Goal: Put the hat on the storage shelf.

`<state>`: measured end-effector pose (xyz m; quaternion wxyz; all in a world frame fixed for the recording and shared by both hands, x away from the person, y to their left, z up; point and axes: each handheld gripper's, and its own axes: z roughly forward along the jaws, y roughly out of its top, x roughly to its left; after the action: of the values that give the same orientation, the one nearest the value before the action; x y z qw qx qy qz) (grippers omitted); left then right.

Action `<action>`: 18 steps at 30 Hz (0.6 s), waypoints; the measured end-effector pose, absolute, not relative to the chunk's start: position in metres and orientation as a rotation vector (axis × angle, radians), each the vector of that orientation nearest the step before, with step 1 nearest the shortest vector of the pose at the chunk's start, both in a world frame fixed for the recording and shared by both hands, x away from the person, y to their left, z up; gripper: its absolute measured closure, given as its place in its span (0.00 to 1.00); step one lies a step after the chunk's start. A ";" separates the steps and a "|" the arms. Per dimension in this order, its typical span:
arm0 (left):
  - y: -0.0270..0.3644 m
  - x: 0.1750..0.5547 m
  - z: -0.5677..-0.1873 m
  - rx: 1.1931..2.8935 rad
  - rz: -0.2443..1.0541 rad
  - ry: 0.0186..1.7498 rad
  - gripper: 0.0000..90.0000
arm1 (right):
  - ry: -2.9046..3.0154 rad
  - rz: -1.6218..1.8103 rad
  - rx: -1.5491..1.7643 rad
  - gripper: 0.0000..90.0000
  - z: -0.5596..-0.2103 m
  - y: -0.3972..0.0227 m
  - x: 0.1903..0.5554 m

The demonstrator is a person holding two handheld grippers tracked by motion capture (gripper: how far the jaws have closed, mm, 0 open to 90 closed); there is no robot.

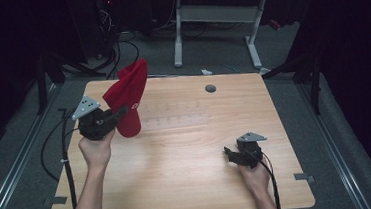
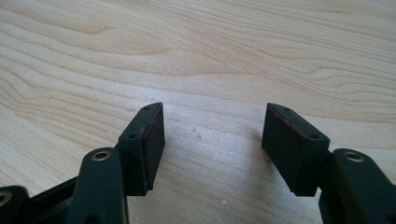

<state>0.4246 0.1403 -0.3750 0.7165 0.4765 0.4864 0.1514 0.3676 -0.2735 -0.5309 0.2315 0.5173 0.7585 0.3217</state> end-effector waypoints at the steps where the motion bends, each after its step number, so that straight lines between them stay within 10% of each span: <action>1: 0.140 0.427 -0.375 1.060 0.340 1.078 0.92 | 2.085 0.884 1.421 0.44 -0.531 -0.273 0.368; 18: 0.145 0.470 -0.393 1.051 0.354 1.097 0.92 | 2.083 0.881 1.421 0.44 -0.531 -0.273 0.366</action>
<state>0.4701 0.1447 -0.3927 0.7111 0.4736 0.4945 0.1595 0.3660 -0.2726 -0.5309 0.2329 0.5173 0.7584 0.3208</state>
